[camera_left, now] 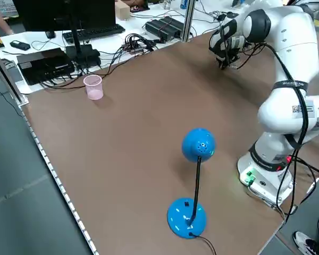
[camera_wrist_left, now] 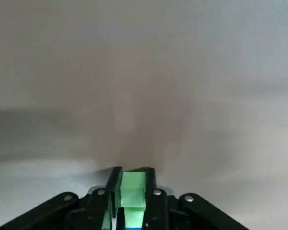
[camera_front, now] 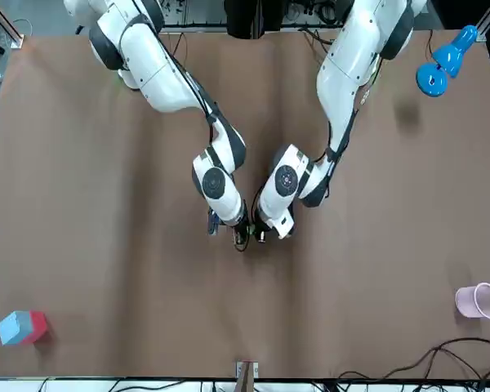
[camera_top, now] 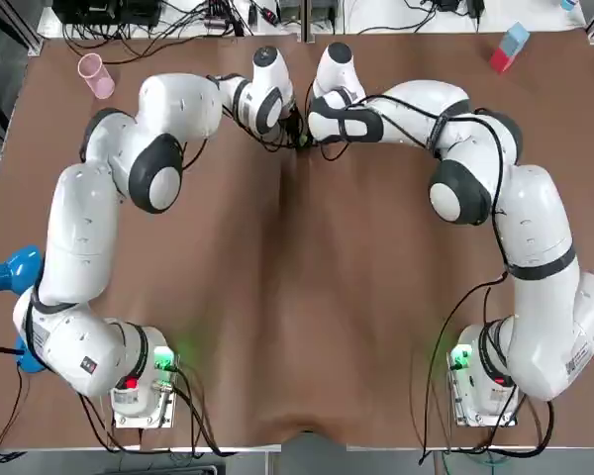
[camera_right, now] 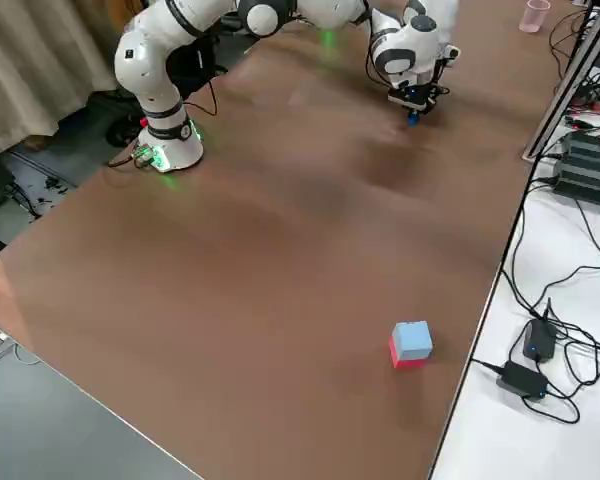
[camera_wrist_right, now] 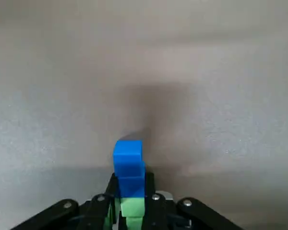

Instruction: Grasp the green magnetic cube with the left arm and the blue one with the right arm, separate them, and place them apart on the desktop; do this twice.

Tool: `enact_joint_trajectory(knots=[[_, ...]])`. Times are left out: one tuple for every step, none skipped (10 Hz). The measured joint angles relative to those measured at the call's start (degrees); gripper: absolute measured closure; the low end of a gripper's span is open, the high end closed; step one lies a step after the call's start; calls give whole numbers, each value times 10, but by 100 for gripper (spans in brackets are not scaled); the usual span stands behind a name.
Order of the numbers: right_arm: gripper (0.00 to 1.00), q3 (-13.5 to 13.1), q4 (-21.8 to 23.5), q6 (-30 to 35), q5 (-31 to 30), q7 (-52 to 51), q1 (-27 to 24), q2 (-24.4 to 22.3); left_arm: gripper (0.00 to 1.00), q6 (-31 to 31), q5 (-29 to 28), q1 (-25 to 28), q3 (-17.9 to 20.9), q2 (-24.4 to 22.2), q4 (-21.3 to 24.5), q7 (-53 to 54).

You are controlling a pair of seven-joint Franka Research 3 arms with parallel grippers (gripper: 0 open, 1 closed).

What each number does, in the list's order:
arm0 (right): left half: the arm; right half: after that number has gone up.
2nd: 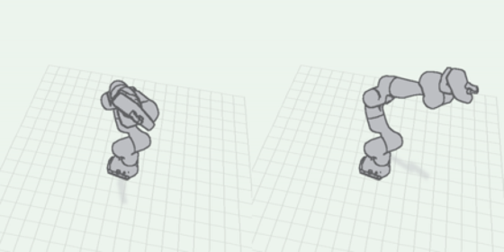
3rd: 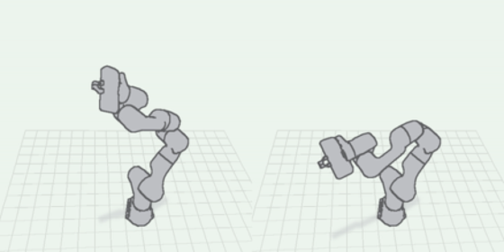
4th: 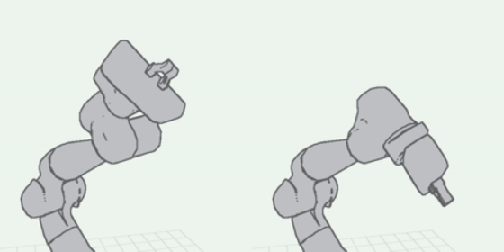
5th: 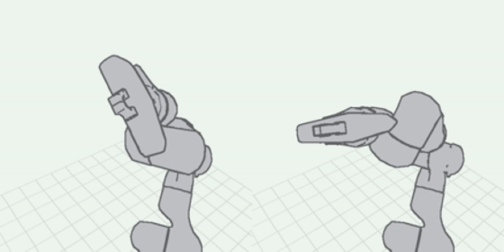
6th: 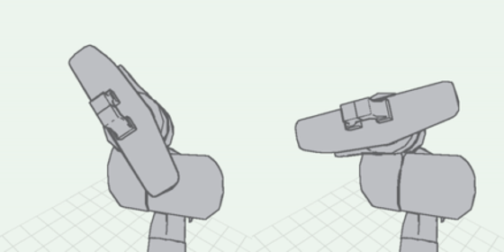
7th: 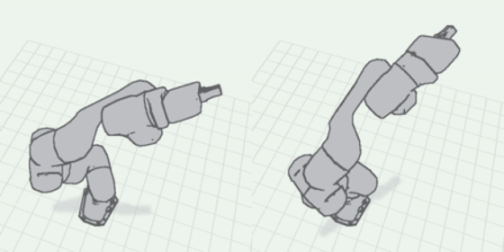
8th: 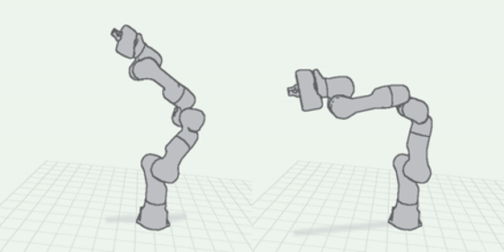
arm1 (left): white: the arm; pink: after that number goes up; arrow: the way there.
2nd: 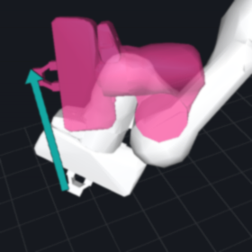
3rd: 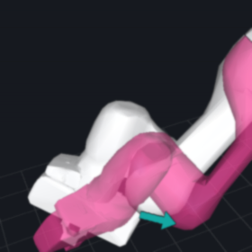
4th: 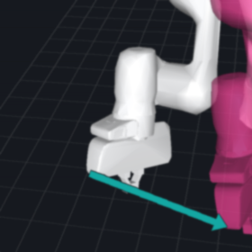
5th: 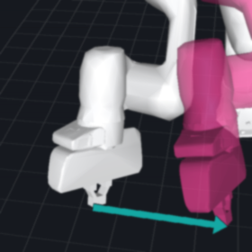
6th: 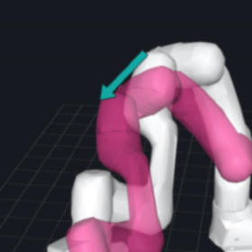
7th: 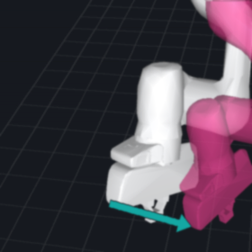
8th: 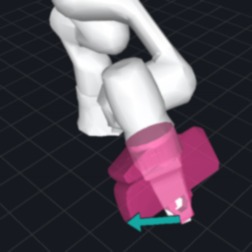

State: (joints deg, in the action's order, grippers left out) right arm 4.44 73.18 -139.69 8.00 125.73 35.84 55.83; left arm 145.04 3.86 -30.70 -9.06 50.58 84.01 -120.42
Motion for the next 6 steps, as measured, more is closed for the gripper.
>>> enact_joint_trajectory(knots=[[77,-1,0,0,0,0,0,0,76,0,0,3,2,0,-1,4],[77,-2,0,0,0,0,0,0,76,-1,0,7,3,0,-1,9],[77,-3,-1,-1,0,0,-2,0,76,-1,0,13,6,-1,-3,13],[77,-3,-2,-1,0,0,-4,0,76,-8,0,22,11,-3,-5,24],[77,-3,-3,-1,0,0,-5,0,76,-24,0,37,12,-7,-8,42],[77,-3,-3,-1,0,0,-4,0,76,-39,0,57,13,-16,-10,62]])
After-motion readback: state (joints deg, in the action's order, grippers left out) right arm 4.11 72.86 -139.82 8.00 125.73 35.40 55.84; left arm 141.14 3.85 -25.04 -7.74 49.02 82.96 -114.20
